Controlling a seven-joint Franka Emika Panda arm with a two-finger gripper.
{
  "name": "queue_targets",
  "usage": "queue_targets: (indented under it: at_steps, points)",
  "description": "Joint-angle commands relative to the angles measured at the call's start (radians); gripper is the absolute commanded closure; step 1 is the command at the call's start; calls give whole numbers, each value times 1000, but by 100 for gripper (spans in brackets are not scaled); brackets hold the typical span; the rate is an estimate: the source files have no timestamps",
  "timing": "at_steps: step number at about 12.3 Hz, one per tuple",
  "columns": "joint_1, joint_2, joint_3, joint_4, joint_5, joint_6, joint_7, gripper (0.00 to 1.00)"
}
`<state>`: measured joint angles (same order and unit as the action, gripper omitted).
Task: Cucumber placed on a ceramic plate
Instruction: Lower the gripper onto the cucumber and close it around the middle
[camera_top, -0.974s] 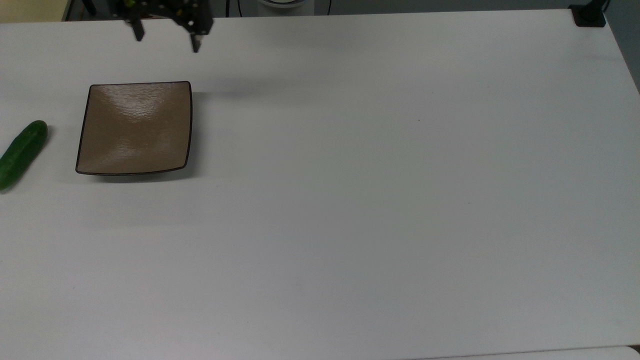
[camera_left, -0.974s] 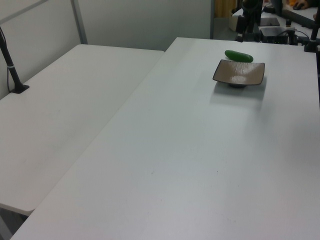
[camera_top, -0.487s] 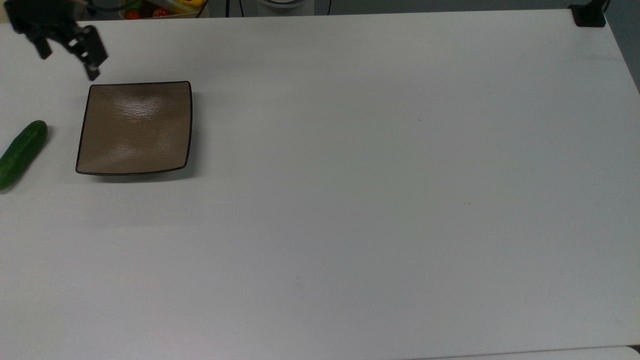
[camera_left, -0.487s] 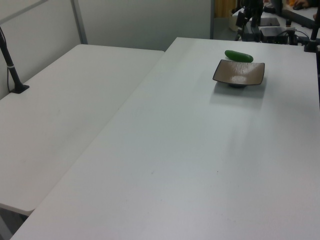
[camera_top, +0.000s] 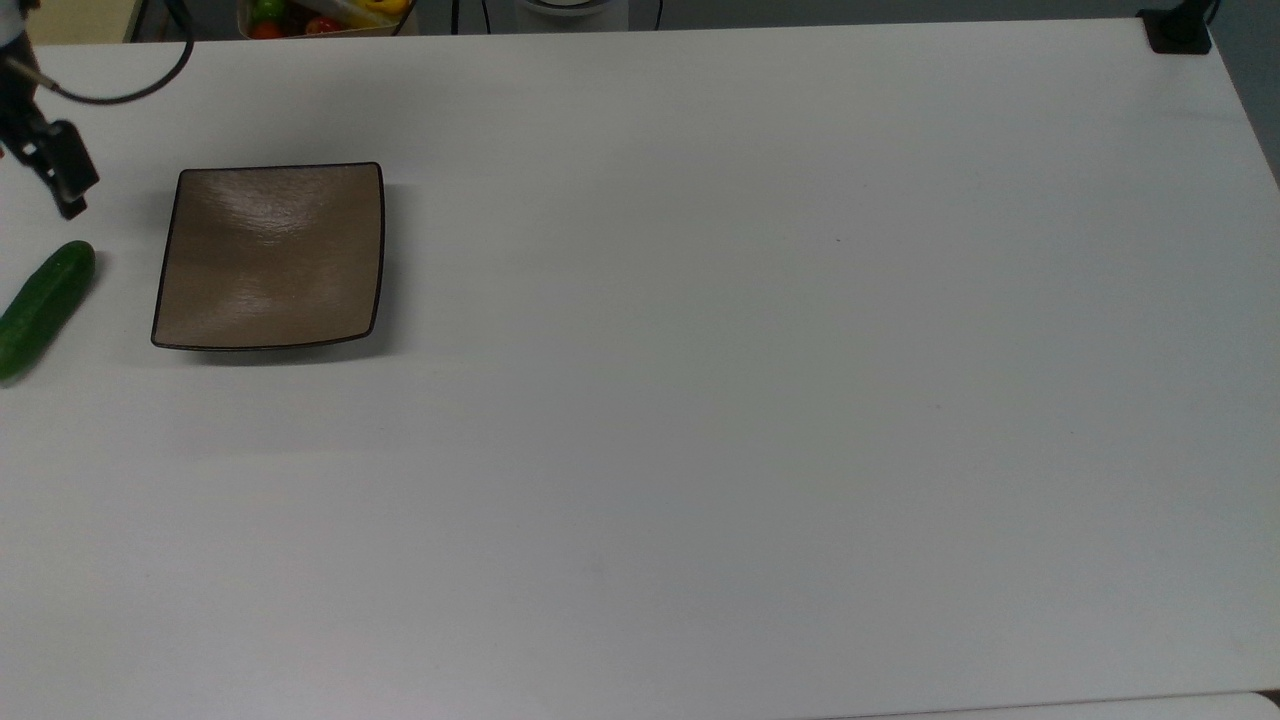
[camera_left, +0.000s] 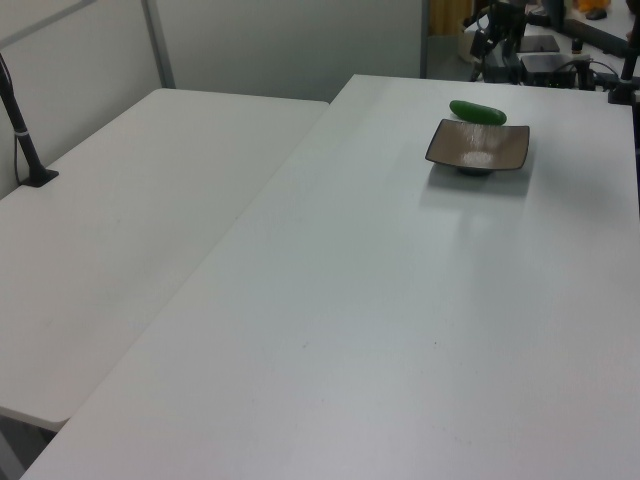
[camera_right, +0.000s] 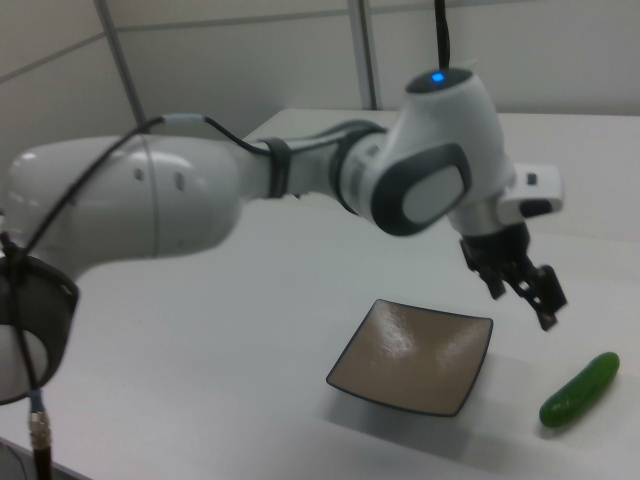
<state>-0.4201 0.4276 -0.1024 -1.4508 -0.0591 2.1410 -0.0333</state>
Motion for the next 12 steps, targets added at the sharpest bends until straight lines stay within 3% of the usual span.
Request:
queue_targets:
  at_steps: [1,5,12]
  points:
    - [-43,114,13,47,-7,126,-2,0]
    - [-43,255,12,75,-68,240,1,0]
    - [-42,315,7,103,-96,258,15,1]
